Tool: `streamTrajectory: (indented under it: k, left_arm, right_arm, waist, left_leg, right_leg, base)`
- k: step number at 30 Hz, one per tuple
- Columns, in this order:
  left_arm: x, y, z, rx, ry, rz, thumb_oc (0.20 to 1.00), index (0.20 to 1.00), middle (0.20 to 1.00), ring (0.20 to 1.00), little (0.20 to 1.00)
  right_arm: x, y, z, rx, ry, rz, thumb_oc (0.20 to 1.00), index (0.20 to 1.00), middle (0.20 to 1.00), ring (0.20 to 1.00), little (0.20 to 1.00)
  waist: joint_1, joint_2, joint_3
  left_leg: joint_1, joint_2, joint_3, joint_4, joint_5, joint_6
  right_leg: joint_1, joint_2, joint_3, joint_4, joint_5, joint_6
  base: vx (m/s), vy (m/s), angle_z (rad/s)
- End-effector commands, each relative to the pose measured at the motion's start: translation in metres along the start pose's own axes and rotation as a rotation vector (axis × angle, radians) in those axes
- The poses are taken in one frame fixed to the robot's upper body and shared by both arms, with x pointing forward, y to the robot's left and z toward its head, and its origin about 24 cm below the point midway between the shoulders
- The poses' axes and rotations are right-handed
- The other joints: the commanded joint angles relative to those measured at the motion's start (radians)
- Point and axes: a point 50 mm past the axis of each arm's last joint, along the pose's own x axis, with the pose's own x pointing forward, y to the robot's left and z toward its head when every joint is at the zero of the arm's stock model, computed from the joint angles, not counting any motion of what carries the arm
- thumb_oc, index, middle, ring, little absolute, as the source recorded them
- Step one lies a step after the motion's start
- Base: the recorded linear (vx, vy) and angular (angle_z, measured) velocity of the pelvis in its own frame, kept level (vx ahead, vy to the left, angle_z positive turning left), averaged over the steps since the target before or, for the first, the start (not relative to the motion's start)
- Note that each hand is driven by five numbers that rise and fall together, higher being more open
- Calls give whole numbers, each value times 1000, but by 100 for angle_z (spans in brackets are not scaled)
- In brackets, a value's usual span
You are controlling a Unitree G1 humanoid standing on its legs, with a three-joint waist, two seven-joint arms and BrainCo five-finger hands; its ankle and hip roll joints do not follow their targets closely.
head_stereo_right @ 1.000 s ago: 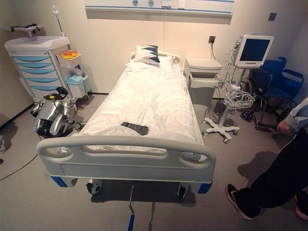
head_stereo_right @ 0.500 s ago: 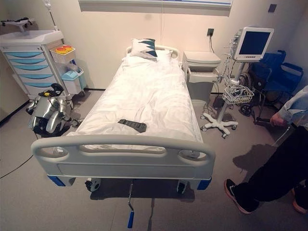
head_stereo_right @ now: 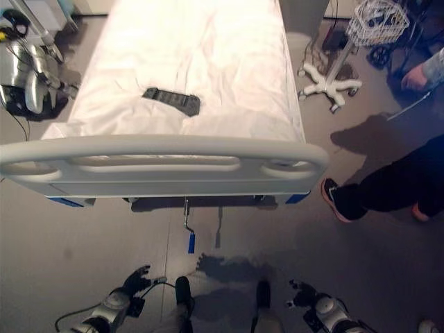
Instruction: Raise the hospital bed
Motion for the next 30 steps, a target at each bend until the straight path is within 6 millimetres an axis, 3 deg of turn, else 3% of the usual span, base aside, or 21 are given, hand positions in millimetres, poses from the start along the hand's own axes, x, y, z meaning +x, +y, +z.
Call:
streamTrajectory:
  k: [1,5,6,7,9,11,15,18,20,22,30]
  left_arm:
    - [5,17,27,-60,-84,80,1000,1000,1000,1000,1000]
    - [7,23,39,-76,-110,101,1000,1000,1000,1000,1000]
    - [9,30,59,-102,-159,129,1000,1000,1000,1000,1000]
    - [9,33,65,-106,-177,140,1000,1000,1000,1000,1000]
    - [9,33,65,-106,-177,140,1000,1000,1000,1000,1000]
    - [9,47,84,-139,-223,183,1000,1000,1000,1000,1000]
    - [8,58,94,-167,-251,215,1000,1000,1000,1000,1000]
    - [6,71,113,-176,-301,255,1000,1000,1000,1000,1000]
    - [6,71,113,-176,-301,255,1000,1000,1000,1000,1000]
    - [2,86,129,-198,-349,298,1000,1000,1000,1000,1000]
    - [0,92,135,-200,-369,316,1000,1000,1000,1000,1000]
  right_arm:
    - [0,-10,22,-22,-120,-52,1000,1000,1000,1000,1000]
    - [0,-16,31,-34,-152,-75,1000,1000,1000,1000,1000]
    - [0,-27,43,-36,-190,-113,1000,1000,1000,1000,1000]
    - [-1,-29,49,-45,-215,-121,1000,1000,1000,1000,1000]
    - [-1,-29,49,-45,-215,-121,1000,1000,1000,1000,1000]
    - [-2,-40,65,-53,-272,-159,1000,1000,1000,1000,1000]
    - [-5,-46,78,-65,-330,-182,1000,1000,1000,1000,1000]
    - [-9,-55,96,-78,-399,-215,1000,1000,1000,1000,1000]
    - [-9,-55,96,-78,-399,-215,1000,1000,1000,1000,1000]
    - [-14,-60,111,-90,-470,-233,1000,1000,1000,1000,1000]
    - [-18,-63,116,-105,-499,-243,1000,1000,1000,1000,1000]
  waist:
    - [-33,-51,14]
    - [-40,-52,25]
    - [-52,-51,35]
    - [-56,-52,37]
    - [-56,-52,36]
    - [-68,-53,46]
    - [-78,-57,57]
    - [-92,-58,79]
    - [-92,-57,78]
    - [-98,-60,96]
    - [-100,-61,108]
  left_leg:
    - [-85,-39,-47,111,-46,39]
    - [-123,-38,-47,126,-49,37]
    - [-195,-39,-45,150,-50,33]
    - [-214,-39,-45,153,-50,31]
    - [-215,-39,-45,154,-51,31]
    - [-299,-36,-43,179,-50,30]
    - [-356,-29,-41,208,-55,30]
    - [-432,-24,-41,243,-62,29]
    - [-434,-24,-42,244,-62,29]
    - [-499,-17,-39,264,-62,28]
    - [-532,-13,-42,274,-60,27]
  right_leg:
    - [-107,31,-7,-63,168,-8]
    - [-147,35,2,-52,167,-10]
    - [-216,34,8,-39,172,-11]
    - [-234,35,12,-38,175,-10]
    - [-235,35,11,-38,175,-10]
    - [-310,38,26,-41,193,-9]
    - [-363,40,33,-32,198,-9]
    - [-432,39,40,-22,206,-9]
    - [-433,39,40,-21,206,-9]
    - [-494,40,46,-14,216,-9]
    - [-525,38,44,-10,222,-9]
  base:
    - [-71,21,-3]
    - [-38,15,-7]
    - [-74,19,-8]
    - [-74,19,-12]
    - [-25,6,-10]
    - [-60,11,1]
    - [-39,-5,-4]
    - [-36,-12,-6]
    - [-6,-1,-2]
    - [-37,-31,-2]
    - [-3,-5,-2]
